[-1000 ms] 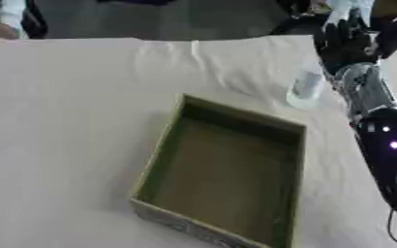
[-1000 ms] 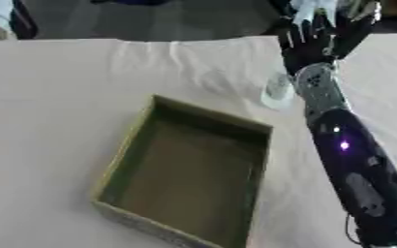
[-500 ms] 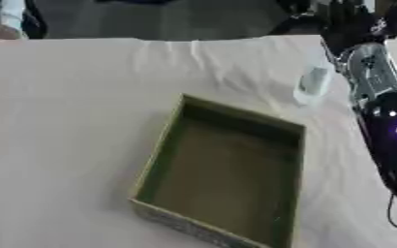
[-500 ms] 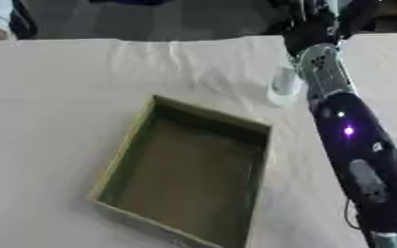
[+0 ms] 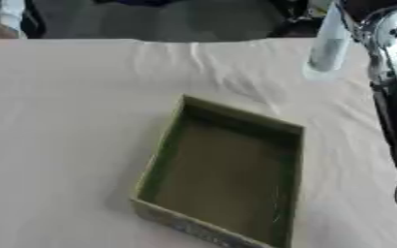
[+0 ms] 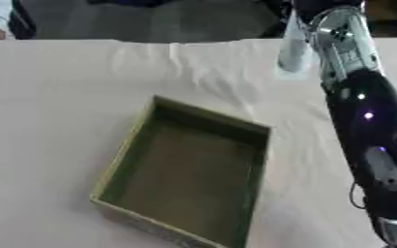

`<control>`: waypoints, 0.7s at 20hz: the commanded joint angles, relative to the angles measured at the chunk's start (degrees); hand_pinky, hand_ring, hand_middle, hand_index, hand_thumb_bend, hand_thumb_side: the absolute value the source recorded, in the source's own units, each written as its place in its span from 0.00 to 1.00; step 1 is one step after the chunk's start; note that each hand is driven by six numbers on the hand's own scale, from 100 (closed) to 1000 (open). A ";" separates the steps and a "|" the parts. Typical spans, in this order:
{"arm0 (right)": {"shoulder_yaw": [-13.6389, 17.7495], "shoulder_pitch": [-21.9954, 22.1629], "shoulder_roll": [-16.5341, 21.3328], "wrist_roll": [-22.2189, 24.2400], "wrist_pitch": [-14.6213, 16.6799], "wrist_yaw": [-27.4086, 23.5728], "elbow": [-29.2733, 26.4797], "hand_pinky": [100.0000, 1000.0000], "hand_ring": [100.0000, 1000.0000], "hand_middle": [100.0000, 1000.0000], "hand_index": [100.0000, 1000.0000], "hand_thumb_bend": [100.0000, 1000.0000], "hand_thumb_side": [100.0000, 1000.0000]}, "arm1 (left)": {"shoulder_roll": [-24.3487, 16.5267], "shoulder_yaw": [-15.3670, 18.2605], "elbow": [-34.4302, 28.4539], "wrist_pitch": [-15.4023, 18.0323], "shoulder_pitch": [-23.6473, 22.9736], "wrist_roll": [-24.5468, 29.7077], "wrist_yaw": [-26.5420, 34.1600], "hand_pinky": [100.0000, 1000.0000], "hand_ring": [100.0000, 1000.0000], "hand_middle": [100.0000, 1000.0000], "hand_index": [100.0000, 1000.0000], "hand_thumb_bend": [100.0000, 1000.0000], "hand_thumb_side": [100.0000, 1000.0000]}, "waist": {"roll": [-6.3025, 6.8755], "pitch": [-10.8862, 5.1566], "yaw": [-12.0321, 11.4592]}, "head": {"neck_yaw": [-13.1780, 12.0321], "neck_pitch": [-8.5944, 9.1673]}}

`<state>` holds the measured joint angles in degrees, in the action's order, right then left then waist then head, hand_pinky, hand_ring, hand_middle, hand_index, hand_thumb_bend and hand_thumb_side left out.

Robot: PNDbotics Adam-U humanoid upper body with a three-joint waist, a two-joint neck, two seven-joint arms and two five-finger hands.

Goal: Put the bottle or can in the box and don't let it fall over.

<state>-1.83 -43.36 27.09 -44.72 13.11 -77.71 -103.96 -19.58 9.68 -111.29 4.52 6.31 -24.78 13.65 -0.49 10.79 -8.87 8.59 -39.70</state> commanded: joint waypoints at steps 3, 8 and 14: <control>-0.57 -0.34 2.29 -1.80 -3.18 -0.54 -9.54 0.00 0.00 0.00 1.00 0.28 1.00 | -1.83 0.18 -0.94 0.06 -0.02 0.02 -0.04 0.92 0.91 0.78 0.80 0.50 0.68 | -0.12 -1.71 0.29 | -0.59 -0.83; -2.17 0.11 2.42 2.51 -6.05 -0.83 -10.60 0.00 0.00 0.02 1.00 0.24 0.99 | -2.04 0.22 -0.87 0.06 -0.17 -0.02 -0.06 0.92 0.91 0.78 0.80 0.50 0.68 | -0.36 -2.21 0.57 | -0.88 -1.22; -5.04 1.41 2.02 8.79 -9.34 -1.75 -10.63 0.00 0.00 0.04 1.00 0.22 0.98 | -2.26 0.29 -0.83 0.11 -0.29 -0.09 -0.07 0.92 0.91 0.78 0.80 0.51 0.68 | -0.54 -2.80 0.88 | -1.77 -2.37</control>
<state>-6.68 -41.19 28.00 -37.30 4.31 -79.06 -113.23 -20.13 9.69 -111.28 4.53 5.90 -24.79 13.65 -1.21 8.92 -8.04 7.14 -41.74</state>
